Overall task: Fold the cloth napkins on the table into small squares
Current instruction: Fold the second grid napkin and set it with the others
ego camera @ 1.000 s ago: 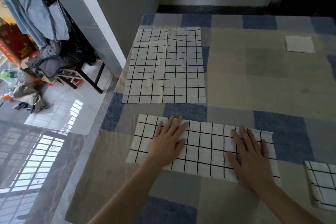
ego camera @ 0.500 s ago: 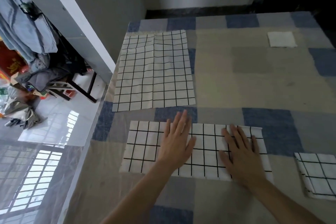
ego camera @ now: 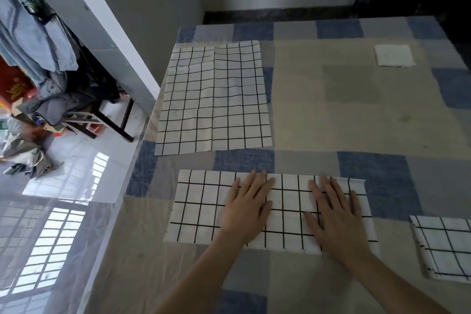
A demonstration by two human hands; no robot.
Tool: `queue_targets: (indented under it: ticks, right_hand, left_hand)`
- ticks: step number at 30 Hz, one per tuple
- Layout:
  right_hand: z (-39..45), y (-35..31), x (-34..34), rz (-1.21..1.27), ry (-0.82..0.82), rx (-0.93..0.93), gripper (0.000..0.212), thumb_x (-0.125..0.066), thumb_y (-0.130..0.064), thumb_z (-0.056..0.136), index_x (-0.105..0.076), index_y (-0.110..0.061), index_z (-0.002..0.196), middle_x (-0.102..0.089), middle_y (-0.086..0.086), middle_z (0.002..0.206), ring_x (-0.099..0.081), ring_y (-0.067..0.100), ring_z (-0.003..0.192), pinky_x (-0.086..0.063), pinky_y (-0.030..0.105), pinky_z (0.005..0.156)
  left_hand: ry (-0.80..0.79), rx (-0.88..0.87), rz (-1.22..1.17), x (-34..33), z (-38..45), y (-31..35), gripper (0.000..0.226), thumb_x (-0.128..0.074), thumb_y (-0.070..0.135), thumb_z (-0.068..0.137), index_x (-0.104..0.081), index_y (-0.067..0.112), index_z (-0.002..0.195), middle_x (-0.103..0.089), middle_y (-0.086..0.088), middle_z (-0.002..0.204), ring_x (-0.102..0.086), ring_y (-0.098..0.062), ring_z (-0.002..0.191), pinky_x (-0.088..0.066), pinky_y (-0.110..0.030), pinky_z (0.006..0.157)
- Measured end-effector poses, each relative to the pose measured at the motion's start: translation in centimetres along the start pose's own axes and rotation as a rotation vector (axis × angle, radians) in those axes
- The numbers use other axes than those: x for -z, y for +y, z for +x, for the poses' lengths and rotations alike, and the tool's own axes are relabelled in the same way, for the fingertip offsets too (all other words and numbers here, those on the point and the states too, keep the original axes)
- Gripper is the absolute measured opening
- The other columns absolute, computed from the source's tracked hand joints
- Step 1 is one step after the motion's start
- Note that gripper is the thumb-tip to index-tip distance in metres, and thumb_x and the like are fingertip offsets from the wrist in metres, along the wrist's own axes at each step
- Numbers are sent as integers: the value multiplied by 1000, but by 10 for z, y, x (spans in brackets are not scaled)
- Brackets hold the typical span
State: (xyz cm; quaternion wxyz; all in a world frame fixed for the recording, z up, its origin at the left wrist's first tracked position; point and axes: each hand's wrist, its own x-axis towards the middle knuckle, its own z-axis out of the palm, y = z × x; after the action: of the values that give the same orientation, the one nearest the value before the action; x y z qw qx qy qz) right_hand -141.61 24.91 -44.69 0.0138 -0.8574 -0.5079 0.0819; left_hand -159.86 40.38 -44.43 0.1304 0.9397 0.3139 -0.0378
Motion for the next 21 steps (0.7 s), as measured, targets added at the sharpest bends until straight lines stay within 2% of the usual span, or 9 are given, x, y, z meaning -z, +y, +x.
queue_targets:
  ticks: [4, 9, 21]
  right_hand:
    - [0, 1, 1, 3, -4, 11, 70, -24, -57, 92, -19, -24, 153, -10, 1, 162, -5, 19, 149, -10, 54, 118]
    - [0, 1, 1, 5, -19, 13, 74, -4, -63, 92, -21, -24, 153, -12, 3, 162, -7, 21, 149, -10, 54, 118]
    - [1, 3, -1, 6, -28, 22, 73, -7, -63, 93, -17, -24, 154, -9, 1, 162, -4, 20, 149, -10, 55, 117]
  left_hand:
    - [18, 145, -1, 6, -18, -45, 55, -16, 46, 102, 0, 38, 153, 10, 8, 162, 19, -10, 147, 0, -43, 122]
    - [57, 282, 8, 12, -34, -86, 57, -11, 50, 99, 2, 38, 153, 10, 4, 162, 20, -11, 147, 0, -43, 122]
    - [63, 261, -1, 19, -41, -117, 64, -8, 59, 96, 6, 36, 153, 15, -2, 162, 22, -16, 147, 6, -46, 121]
